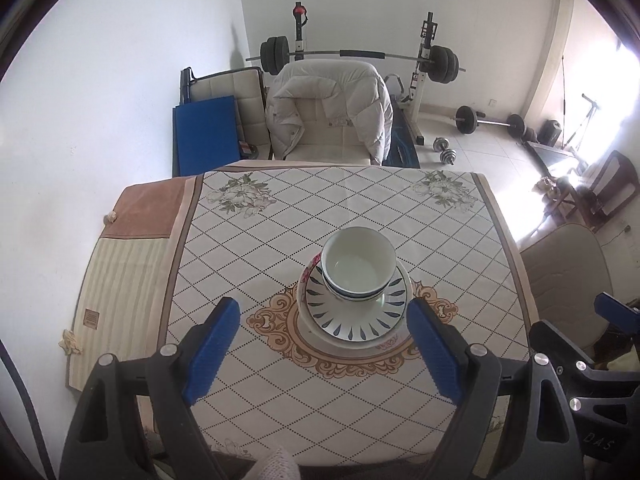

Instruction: Organize plates and bowls

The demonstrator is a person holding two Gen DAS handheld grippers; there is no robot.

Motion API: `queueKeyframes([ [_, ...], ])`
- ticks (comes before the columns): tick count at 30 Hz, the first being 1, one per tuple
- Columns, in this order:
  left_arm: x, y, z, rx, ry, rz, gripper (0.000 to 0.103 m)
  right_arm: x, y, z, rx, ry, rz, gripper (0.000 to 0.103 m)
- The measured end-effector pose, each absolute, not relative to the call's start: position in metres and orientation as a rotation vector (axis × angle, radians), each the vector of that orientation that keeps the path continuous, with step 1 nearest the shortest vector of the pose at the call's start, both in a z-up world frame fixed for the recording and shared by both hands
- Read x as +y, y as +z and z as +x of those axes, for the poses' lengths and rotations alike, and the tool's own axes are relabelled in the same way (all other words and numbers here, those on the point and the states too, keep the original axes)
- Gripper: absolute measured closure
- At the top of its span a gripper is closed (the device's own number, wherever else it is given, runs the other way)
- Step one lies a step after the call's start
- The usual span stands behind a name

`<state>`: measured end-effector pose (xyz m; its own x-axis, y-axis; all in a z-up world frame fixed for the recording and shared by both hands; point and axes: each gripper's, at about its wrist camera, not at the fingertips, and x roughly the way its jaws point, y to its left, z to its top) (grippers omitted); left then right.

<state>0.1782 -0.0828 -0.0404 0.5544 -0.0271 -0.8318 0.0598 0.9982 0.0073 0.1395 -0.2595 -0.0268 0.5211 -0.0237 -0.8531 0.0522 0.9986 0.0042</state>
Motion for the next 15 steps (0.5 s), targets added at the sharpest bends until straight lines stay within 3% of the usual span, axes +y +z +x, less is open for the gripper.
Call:
queueKeyframes([
  [15, -0.096, 0.022, 0.074, 0.915, 0.037, -0.003, 0.018, -0.285, 0.066, 0.017, 0.863, -0.079, -0.001, 0.000],
])
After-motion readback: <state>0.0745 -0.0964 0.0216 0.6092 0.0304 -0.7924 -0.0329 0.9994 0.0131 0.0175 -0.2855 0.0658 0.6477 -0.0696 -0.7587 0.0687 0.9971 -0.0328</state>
